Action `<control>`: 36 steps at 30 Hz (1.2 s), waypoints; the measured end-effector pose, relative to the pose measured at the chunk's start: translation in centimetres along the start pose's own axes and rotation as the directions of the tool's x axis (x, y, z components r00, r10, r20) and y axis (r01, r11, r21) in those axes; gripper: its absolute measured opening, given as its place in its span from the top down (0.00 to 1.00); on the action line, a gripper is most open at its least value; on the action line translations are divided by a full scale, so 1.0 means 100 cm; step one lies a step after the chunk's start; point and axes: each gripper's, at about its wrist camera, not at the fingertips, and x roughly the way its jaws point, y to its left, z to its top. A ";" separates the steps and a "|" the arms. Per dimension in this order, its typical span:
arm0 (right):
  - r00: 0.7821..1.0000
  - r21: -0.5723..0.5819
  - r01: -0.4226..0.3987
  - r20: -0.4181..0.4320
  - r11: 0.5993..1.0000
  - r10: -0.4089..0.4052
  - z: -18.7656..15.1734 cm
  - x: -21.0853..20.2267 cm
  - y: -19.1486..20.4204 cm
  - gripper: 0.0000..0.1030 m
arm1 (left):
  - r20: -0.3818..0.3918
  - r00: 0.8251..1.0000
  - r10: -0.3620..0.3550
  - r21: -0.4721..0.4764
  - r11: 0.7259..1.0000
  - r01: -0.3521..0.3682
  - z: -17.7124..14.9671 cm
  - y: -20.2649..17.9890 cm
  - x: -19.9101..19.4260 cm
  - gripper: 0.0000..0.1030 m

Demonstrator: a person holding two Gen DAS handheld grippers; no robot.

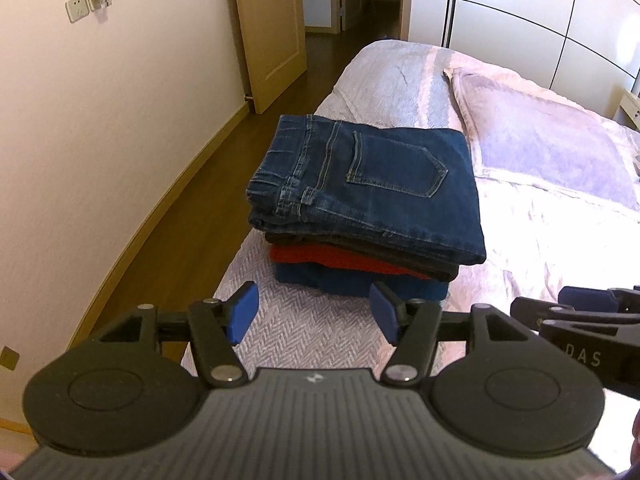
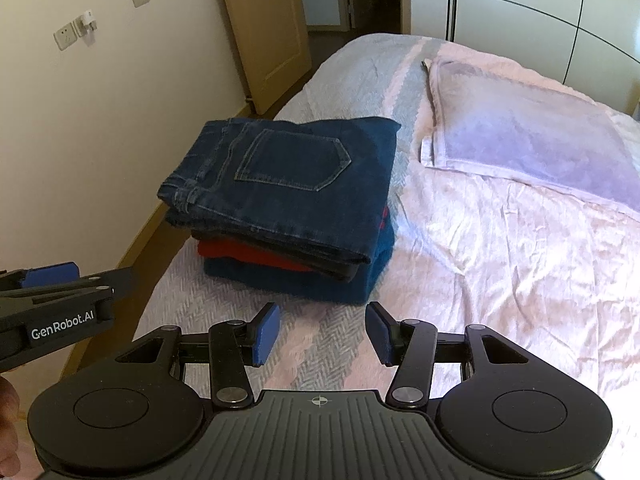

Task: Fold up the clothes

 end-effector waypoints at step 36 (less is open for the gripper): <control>0.995 0.046 0.076 -0.071 0.996 -0.072 -0.015 0.032 -0.005 0.50 | -0.037 0.998 -0.052 0.020 0.998 0.053 -0.012 0.004 0.029 0.42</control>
